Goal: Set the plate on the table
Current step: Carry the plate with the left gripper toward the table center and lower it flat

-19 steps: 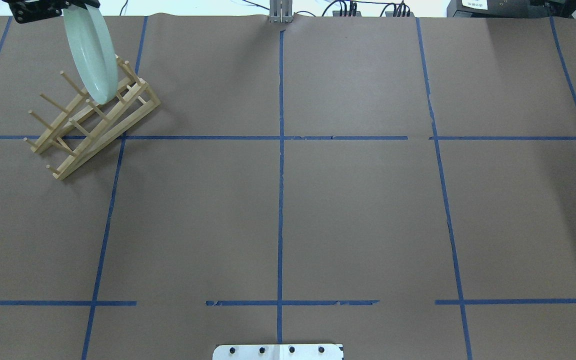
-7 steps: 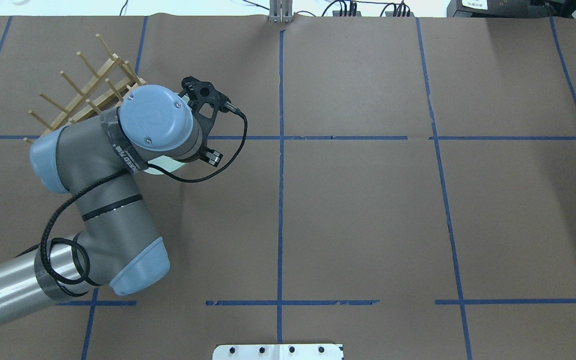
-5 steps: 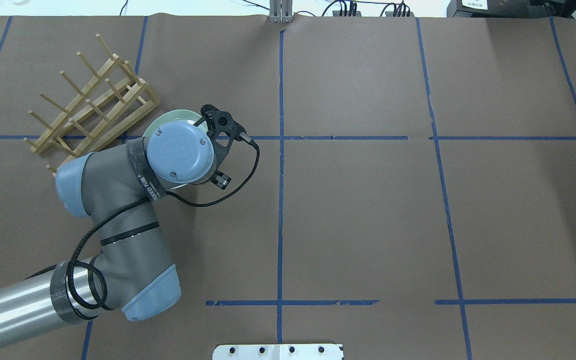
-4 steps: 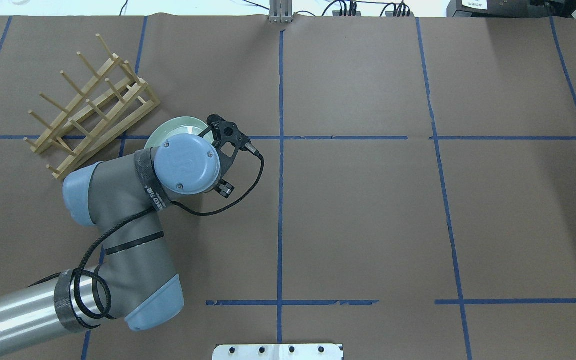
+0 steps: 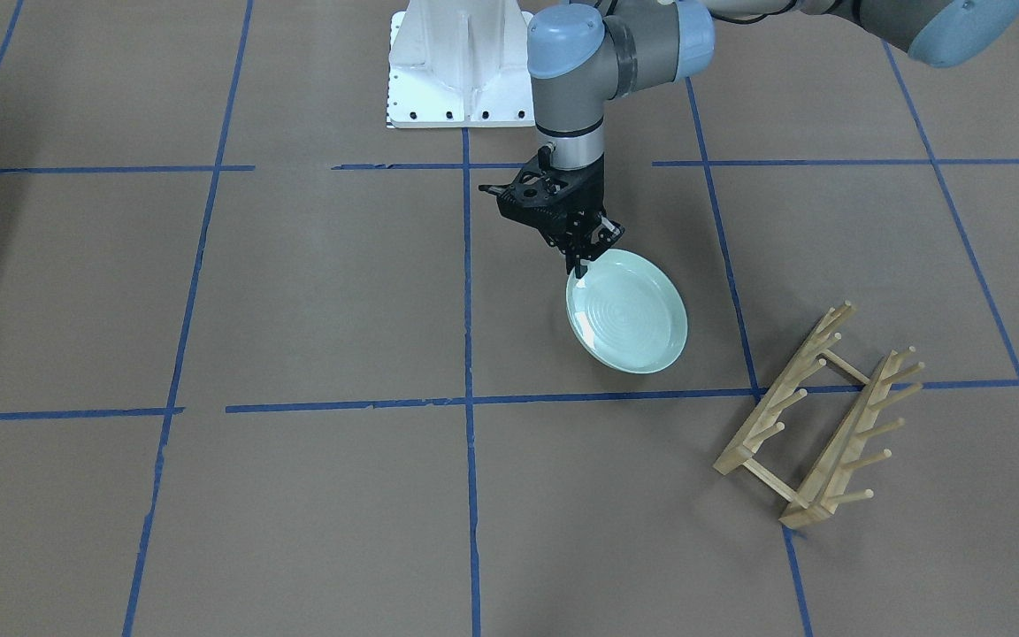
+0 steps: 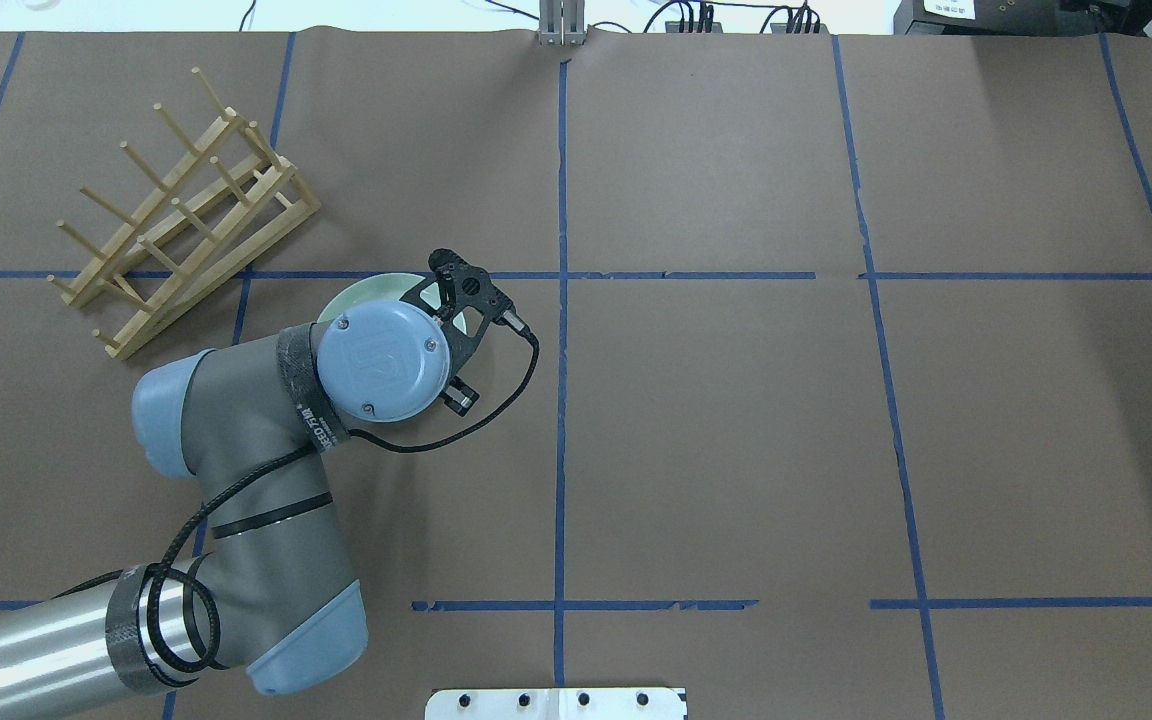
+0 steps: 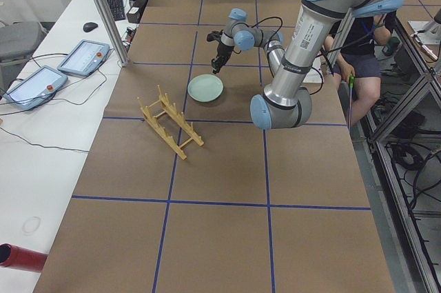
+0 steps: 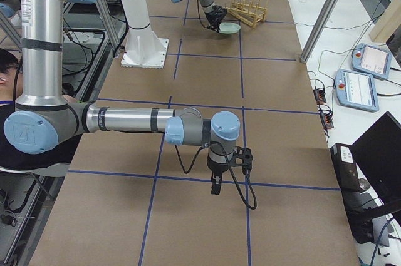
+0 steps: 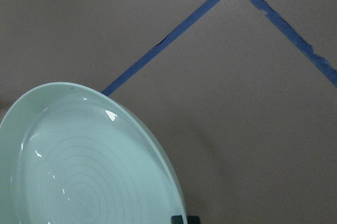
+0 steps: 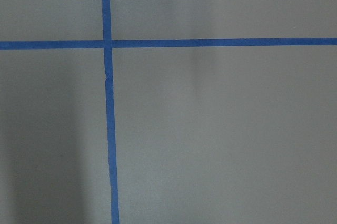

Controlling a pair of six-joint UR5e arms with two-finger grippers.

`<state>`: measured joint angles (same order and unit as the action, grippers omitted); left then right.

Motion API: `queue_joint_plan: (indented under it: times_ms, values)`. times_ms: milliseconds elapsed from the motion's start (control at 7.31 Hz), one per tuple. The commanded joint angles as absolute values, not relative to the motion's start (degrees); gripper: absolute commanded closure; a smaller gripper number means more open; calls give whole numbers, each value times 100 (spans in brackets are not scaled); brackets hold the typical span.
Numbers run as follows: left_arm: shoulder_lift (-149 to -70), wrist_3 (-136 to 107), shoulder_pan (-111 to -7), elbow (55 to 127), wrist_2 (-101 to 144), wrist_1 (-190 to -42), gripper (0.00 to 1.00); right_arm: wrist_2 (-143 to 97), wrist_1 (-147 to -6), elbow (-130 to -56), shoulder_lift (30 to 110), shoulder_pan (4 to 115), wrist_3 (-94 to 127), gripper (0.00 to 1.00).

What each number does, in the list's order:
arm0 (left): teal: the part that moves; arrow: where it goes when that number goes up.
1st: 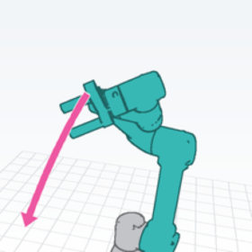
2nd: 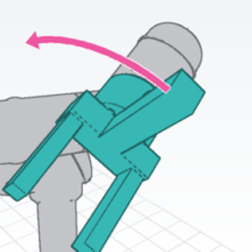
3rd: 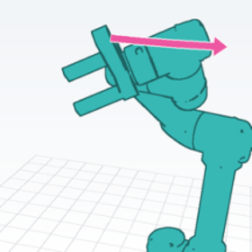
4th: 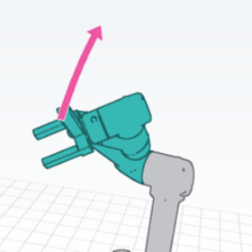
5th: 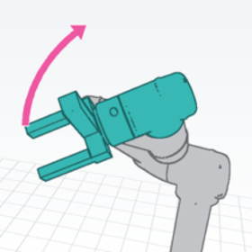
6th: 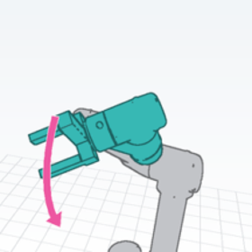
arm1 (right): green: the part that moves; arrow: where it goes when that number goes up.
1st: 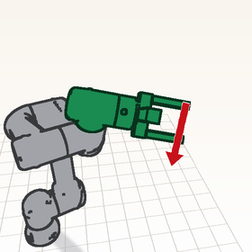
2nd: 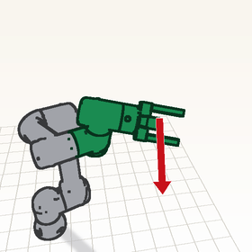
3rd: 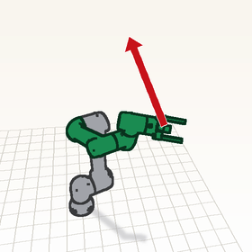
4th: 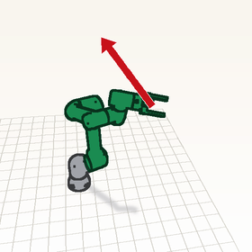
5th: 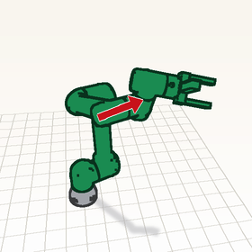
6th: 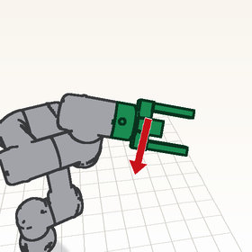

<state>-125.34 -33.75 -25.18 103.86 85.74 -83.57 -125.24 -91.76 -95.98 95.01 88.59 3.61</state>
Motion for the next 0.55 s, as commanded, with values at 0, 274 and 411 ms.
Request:
queue_joint_plan:
  times_ms: [0,274,411]
  values:
    - [-12498,-3358,-2566,10529,8465,-8350,0,-12524,-9176,-9598,9501,8859,360,0]
    - [-12472,-3349,-3177,10871,8446,-8367,0,-12524,-9176,-9598,9501,8859,360,0]
    - [-12428,-3349,-3660,10924,8881,-8393,0,-12524,-9176,-9598,9501,8859,369,0]
